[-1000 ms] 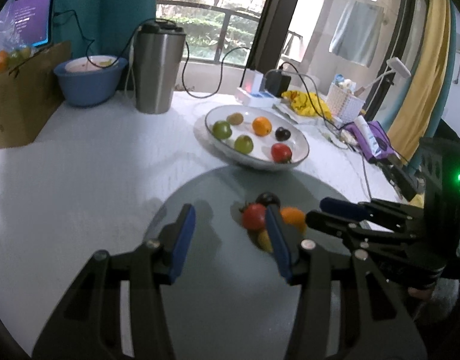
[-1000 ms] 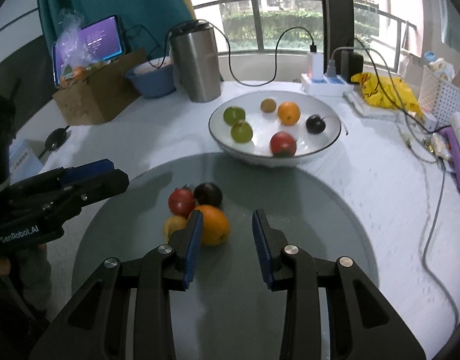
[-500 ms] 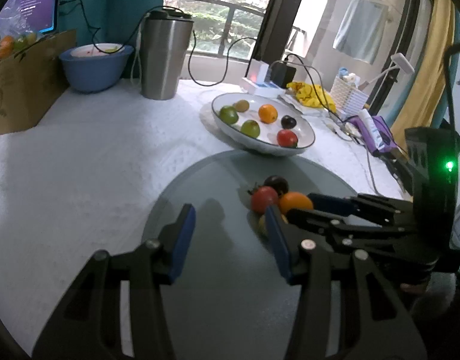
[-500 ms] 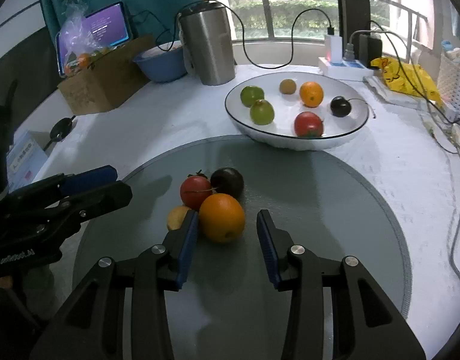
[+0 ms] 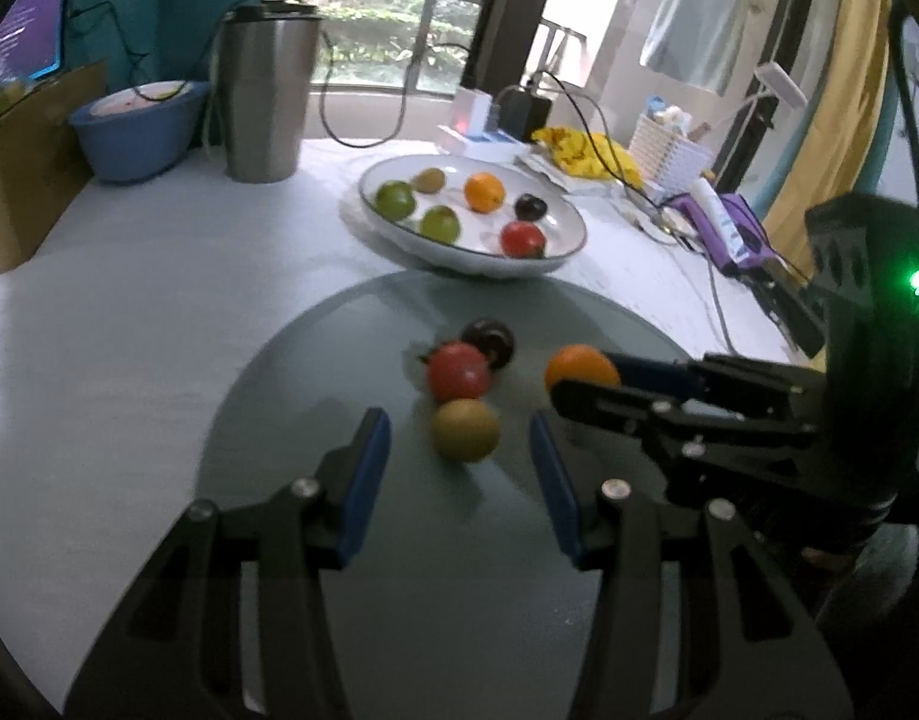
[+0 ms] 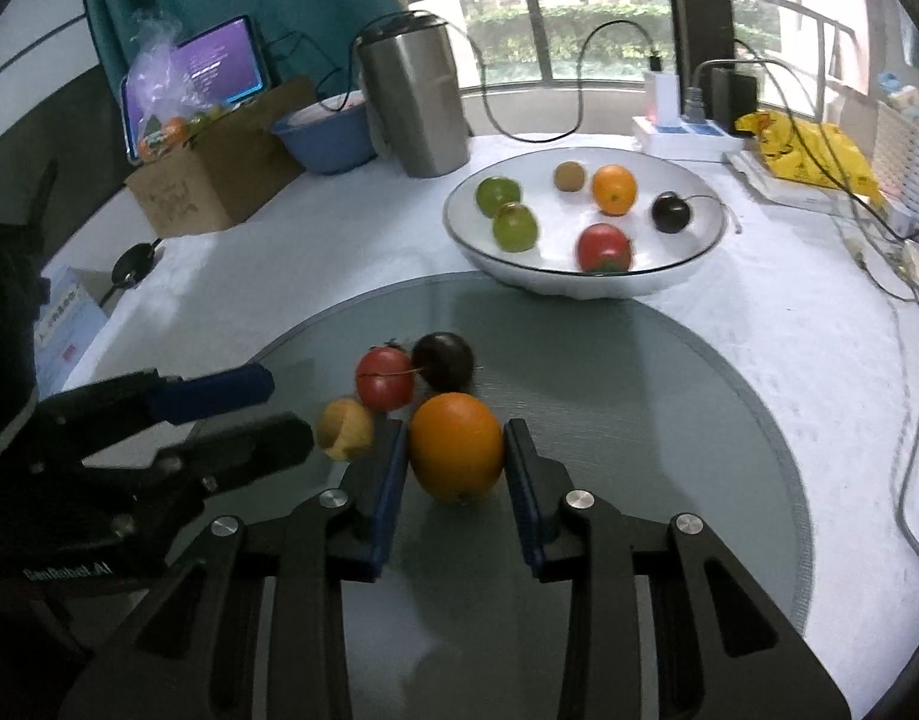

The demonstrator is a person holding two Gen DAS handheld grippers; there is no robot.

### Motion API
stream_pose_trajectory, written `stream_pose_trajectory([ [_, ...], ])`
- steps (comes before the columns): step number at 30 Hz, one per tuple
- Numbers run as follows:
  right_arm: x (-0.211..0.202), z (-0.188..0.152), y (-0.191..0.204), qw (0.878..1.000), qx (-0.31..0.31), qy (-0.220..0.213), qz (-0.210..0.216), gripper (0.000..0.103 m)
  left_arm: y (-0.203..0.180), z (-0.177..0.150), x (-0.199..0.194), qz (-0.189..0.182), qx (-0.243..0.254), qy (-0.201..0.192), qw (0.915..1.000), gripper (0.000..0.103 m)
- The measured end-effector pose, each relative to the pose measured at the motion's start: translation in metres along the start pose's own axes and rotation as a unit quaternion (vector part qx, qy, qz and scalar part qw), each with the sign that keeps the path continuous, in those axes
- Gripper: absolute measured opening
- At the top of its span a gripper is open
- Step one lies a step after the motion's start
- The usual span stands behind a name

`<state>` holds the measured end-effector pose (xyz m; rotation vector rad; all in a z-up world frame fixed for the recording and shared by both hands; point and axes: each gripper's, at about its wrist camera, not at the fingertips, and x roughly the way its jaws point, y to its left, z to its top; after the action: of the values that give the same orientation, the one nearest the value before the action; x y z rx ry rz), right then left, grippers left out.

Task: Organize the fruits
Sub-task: 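Grasp the yellowish plum with the left gripper while the right gripper grasps the orange, then carry the yellowish plum and orange over the white plate with both grippers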

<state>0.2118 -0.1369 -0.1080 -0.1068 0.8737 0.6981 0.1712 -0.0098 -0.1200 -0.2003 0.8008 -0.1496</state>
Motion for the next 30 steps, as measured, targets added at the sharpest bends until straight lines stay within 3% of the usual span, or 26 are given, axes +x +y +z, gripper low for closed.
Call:
stream_pose_trajectory([
  [12,-0.021,-0.004,-0.026,1.0,0.021,-0.021,-0.005,0.035,-0.01,0.003,0.024,0.021,0.016,0.034,0.9991,0.048],
  [13,-0.022,-0.004,-0.027,1.0,0.022,-0.022,-0.005,0.035,-0.011,0.003,0.025,0.021,0.018,0.037,0.9989,0.041],
  [17,-0.024,-0.002,-0.03,0.999,0.023,-0.026,-0.005,0.035,-0.014,0.001,0.026,0.024,0.029,0.038,0.9986,0.029],
  [30,-0.03,0.005,-0.032,0.999,0.02,-0.034,-0.01,0.035,-0.021,0.009,0.006,0.008,0.04,0.01,0.9991,0.029],
])
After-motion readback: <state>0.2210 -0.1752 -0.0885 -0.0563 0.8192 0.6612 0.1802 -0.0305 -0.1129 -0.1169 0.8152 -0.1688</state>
